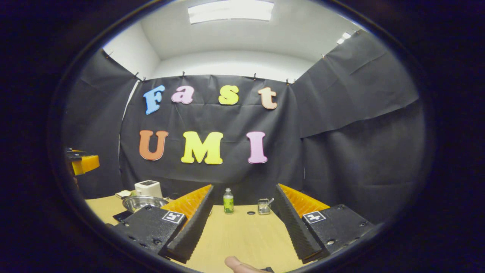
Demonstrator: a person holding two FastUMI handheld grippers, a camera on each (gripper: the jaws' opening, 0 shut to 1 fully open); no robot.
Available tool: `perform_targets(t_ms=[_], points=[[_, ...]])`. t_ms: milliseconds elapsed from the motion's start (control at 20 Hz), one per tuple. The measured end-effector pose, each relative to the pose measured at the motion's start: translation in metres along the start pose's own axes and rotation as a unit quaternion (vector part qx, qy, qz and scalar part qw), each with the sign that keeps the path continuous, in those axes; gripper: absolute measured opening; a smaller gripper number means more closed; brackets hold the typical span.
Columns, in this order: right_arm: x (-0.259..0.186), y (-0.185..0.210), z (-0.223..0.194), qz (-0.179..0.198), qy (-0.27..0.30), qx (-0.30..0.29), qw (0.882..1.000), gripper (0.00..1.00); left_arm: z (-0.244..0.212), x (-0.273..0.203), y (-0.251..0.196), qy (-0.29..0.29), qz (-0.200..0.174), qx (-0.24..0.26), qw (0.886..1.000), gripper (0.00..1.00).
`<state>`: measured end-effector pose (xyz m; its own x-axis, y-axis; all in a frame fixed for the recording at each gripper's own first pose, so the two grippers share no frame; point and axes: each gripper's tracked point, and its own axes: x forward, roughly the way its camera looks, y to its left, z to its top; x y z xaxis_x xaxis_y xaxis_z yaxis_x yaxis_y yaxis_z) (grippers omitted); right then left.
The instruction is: First push the handle of the pot to place it horizontally, then grasp the pot with both hands and set it on the induction cooktop.
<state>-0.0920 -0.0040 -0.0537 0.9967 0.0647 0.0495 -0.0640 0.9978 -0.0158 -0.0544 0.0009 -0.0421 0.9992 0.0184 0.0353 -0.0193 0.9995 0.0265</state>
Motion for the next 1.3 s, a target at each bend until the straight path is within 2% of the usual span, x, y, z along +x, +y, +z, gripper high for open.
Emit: perform_targets(t_ms=[550, 600, 1250, 1300], points=[[-0.005, -0.02, -0.005, -0.016, -0.006, 0.006, 1.0, 0.99, 0.006, -0.003, -0.023, -0.018, -0.018, -0.004, 1.0, 0.96], [-0.004, -0.02, -0.006, -0.017, -0.006, 0.007, 1.0, 0.96, 0.004, -0.003, -0.026, -0.016, -0.022, -0.002, 1.0, 0.96], [-0.001, -0.006, -0.016, 0.004, 0.005, 0.017, 1.0, 0.96, -0.011, -0.004, -0.015, -0.001, -0.017, -0.013, 1.0, 0.95], [0.0, -0.005, -0.017, 0.006, 0.008, 0.017, 1.0, 0.98, -0.012, -0.003, -0.014, 0.001, -0.016, -0.015, 1.0, 0.87]])
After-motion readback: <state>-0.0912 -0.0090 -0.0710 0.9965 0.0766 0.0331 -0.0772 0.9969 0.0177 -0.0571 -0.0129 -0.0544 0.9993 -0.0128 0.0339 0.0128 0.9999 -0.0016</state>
